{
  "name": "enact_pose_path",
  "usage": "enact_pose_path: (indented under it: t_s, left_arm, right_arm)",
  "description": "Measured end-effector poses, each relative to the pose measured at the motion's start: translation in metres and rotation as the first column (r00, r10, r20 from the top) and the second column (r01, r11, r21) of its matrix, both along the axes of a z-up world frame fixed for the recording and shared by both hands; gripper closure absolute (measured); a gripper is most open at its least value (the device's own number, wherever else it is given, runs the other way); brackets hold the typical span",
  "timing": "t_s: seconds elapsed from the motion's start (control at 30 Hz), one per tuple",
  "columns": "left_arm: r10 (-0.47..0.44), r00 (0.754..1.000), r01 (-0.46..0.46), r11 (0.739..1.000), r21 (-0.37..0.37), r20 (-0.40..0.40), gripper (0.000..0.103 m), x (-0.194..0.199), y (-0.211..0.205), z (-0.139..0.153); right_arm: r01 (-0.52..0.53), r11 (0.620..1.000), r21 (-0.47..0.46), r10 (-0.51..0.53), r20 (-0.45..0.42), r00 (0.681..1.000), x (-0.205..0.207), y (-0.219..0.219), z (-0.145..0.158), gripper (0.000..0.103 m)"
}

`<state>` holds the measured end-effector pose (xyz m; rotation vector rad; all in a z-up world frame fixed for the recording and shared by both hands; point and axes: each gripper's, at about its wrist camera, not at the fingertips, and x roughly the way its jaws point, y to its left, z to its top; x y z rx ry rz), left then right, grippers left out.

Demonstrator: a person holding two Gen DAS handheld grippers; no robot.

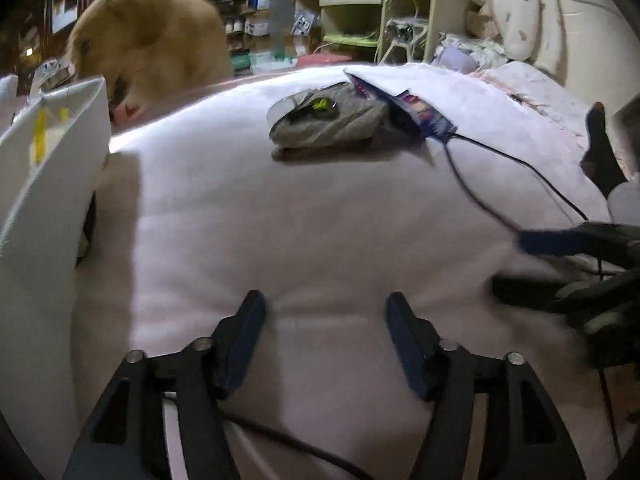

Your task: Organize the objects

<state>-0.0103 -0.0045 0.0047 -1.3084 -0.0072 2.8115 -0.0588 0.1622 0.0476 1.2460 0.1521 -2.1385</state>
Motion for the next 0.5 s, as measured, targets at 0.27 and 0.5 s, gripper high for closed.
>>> enact_pose_path:
  t_s: [0.27, 0.5]
  left_arm:
    - [0.015, 1.000, -0.014, 0.999, -0.033, 0.024, 0.024, 0.005, 0.004, 0.001]
    - [0.015, 1.000, -0.014, 0.999, -0.032, 0.025, 0.024, 0.007, -0.002, 0.000]
  right_arm:
    - [-0.074, 0.987, 0.145, 0.096, -0.150, 0.984, 0.021, -0.024, -0.009, 0.007]
    - [-0.077, 0.986, 0.147, 0.099, -0.149, 0.984, 0.020, -0.027, -0.009, 0.006]
